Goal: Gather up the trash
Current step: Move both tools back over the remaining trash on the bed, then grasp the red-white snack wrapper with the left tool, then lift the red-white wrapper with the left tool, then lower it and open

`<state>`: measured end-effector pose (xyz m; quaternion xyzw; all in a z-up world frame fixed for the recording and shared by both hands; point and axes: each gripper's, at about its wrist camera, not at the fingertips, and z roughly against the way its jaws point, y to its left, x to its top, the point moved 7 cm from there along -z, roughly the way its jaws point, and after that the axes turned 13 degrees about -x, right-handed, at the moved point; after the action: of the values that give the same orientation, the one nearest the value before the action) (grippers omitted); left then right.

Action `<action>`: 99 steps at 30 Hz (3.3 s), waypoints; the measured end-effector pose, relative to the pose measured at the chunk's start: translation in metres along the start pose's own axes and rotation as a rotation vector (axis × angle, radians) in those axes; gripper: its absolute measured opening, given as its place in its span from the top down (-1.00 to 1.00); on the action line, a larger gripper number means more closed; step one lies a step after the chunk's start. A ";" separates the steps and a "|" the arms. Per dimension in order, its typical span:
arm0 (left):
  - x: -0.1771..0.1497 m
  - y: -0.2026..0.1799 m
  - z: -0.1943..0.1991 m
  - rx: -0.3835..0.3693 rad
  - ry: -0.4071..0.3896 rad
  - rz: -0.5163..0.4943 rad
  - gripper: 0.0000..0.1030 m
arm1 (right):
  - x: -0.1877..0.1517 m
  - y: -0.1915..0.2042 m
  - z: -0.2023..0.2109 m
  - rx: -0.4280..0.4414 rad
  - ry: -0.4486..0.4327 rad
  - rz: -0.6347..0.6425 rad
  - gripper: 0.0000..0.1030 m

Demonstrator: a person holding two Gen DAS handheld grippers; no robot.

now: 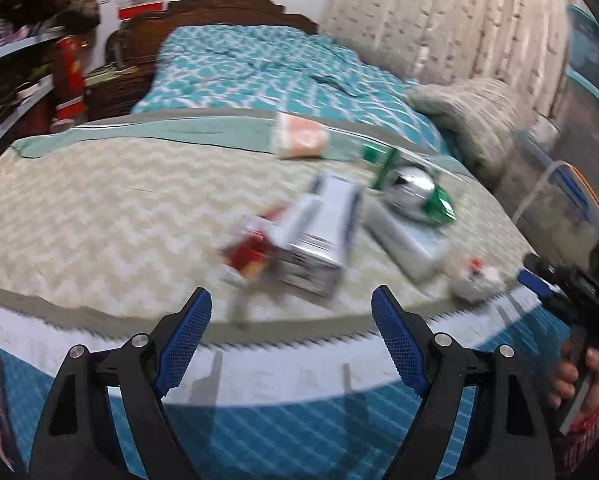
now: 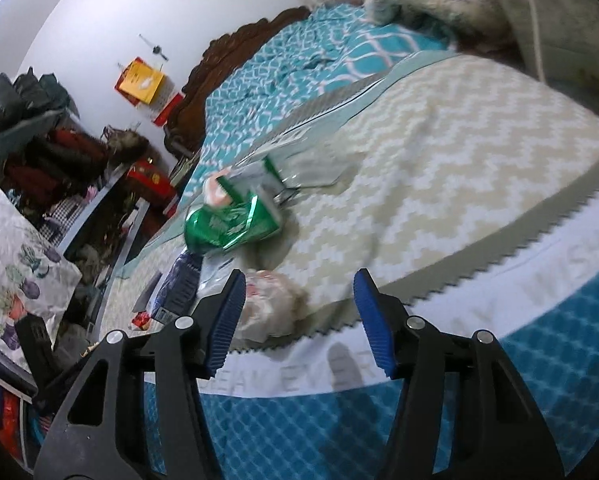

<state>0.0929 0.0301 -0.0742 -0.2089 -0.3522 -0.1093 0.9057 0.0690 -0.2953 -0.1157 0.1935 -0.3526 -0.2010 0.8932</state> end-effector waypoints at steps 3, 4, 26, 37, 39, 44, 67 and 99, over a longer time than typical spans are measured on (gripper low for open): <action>0.010 0.020 -0.004 0.000 0.004 0.014 -0.57 | -0.003 0.013 -0.007 0.001 0.015 0.015 -0.16; 0.013 0.025 -0.010 -0.014 0.018 0.023 -0.58 | -0.004 0.016 -0.008 0.000 0.020 0.019 -0.16; 0.033 0.060 -0.055 -0.151 0.052 0.159 0.56 | -0.031 0.033 -0.036 -0.027 0.083 0.038 -0.31; -0.005 0.045 0.003 -0.194 0.012 0.160 0.81 | -0.030 0.027 -0.035 0.004 0.073 0.002 -0.31; -0.013 0.038 0.019 -0.183 0.001 0.127 0.81 | -0.029 0.025 -0.033 0.017 0.069 -0.012 -0.31; -0.028 0.010 0.059 -0.205 -0.023 0.048 0.81 | -0.030 0.025 -0.031 0.034 0.064 -0.012 -0.31; -0.051 -0.035 0.034 -0.287 0.089 0.039 -0.36 | -0.031 0.025 -0.022 0.054 0.032 -0.003 -0.31; -0.046 -0.009 0.041 -0.273 0.070 0.116 -0.37 | -0.032 0.027 -0.022 0.052 0.033 -0.003 -0.32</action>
<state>0.0317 0.0432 -0.0756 -0.3465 -0.2895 -0.1107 0.8853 0.0686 -0.2526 -0.1351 0.2203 -0.3428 -0.1898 0.8933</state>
